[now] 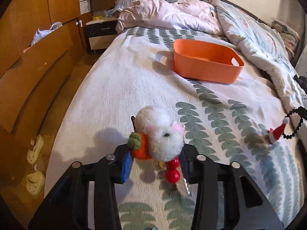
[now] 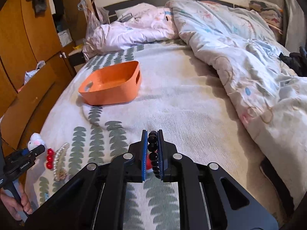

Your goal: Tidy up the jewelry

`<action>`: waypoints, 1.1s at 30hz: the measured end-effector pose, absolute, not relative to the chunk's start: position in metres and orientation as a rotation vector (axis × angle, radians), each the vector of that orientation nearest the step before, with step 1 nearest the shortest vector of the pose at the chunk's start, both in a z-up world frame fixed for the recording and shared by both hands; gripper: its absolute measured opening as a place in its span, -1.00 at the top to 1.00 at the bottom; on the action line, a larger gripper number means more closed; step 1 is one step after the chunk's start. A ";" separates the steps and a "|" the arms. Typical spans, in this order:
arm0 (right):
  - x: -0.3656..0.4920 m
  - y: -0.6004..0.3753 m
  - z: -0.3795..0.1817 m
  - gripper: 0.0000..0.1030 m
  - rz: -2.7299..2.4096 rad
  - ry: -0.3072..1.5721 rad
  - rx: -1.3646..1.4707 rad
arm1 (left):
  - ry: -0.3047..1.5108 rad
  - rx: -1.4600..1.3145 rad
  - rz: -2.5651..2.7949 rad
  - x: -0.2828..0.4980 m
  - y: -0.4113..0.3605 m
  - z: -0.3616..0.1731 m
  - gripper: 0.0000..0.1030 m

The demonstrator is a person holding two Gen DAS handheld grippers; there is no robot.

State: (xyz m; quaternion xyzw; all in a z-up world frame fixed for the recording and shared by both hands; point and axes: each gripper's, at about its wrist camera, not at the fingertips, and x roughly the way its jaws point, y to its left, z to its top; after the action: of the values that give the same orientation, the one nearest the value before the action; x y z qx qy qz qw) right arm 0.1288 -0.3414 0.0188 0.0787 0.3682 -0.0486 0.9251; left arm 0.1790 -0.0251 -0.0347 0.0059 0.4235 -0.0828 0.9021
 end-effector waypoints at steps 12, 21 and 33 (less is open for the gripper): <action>0.133 -0.341 0.010 0.60 -0.119 0.738 0.095 | 0.788 0.058 -0.083 0.165 -0.023 -0.022 -0.58; 0.093 -0.314 0.035 -0.31 -0.141 0.692 0.038 | 0.636 0.108 -0.065 0.117 -0.034 0.020 -0.89; -0.009 -0.280 0.042 -0.47 -0.107 0.631 0.094 | 0.629 0.106 -0.131 0.038 -0.047 0.038 -0.89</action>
State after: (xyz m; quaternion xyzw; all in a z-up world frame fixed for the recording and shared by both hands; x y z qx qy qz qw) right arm -0.0091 -0.2795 0.0421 0.0464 0.3100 -0.0527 0.9481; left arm 0.0381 -0.0470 0.0376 0.0522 0.3091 -0.0645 0.9474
